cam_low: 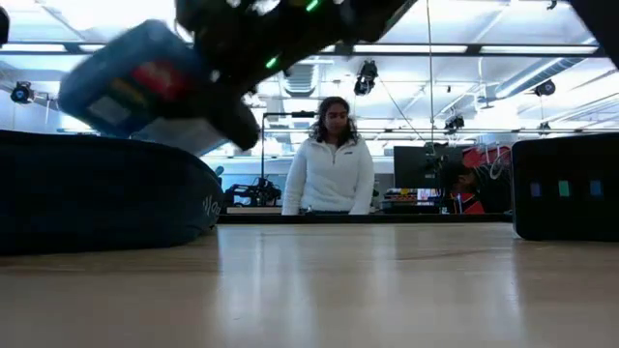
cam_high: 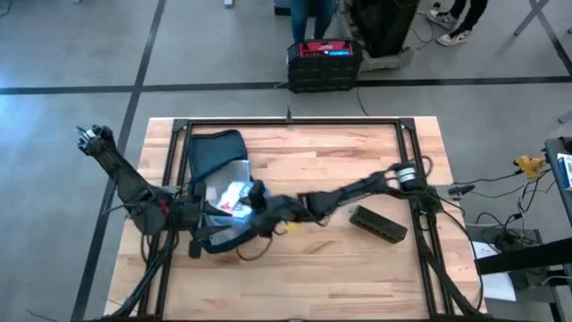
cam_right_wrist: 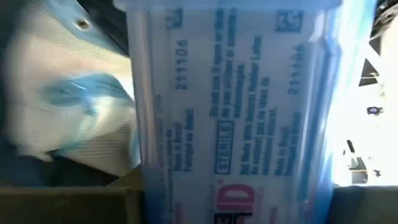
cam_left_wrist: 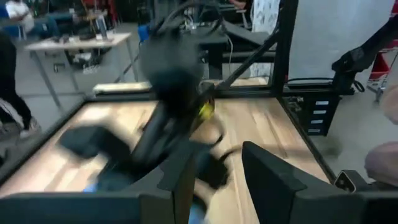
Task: Unpack backpack
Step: Put the blue medicine box into the backpack
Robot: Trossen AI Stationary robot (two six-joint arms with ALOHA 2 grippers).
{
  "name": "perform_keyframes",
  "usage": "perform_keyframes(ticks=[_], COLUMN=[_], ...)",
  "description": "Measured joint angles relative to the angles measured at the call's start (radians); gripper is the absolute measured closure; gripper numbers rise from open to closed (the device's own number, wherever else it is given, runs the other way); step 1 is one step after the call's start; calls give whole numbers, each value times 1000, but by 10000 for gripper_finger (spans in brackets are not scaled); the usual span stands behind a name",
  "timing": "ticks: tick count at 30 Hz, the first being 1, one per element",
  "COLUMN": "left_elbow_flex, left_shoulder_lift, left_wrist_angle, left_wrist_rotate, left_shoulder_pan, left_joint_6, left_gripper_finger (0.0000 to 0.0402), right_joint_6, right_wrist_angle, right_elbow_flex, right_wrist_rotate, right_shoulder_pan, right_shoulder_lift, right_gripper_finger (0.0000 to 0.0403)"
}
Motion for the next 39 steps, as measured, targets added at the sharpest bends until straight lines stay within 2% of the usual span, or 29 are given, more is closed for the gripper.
perform_keyframes(ticks=[7,11,15,20,26,33,39], left_elbow_flex=[14,15,15,15,15,15,15], left_shoulder_lift=[-30,-40,-40,-39,-39,-39,-39], left_wrist_angle=[5,0,-12,-23,-33,-88,-104], left_wrist_rotate=[-4,-3,1,1,0,2,5], left_shoulder_pan=[2,2,2,2,2,2,2], left_joint_6=[103,110,110,108,106,37,25], left_gripper_finger=[283,283,283,283,283,283,283], right_joint_6=[5,13,15,15,-3,-9,72], right_wrist_angle=[-33,-115,-216,-341,-471,-690,-858], right_elbow_flex=[330,441,468,494,537,593,608], right_wrist_rotate=[4,9,9,31,49,61,61], right_shoulder_pan=[-77,-79,-67,-39,0,39,73], right_shoulder_lift=[255,334,348,324,266,221,178], right_gripper_finger=[268,195,125,79,68,67,77])
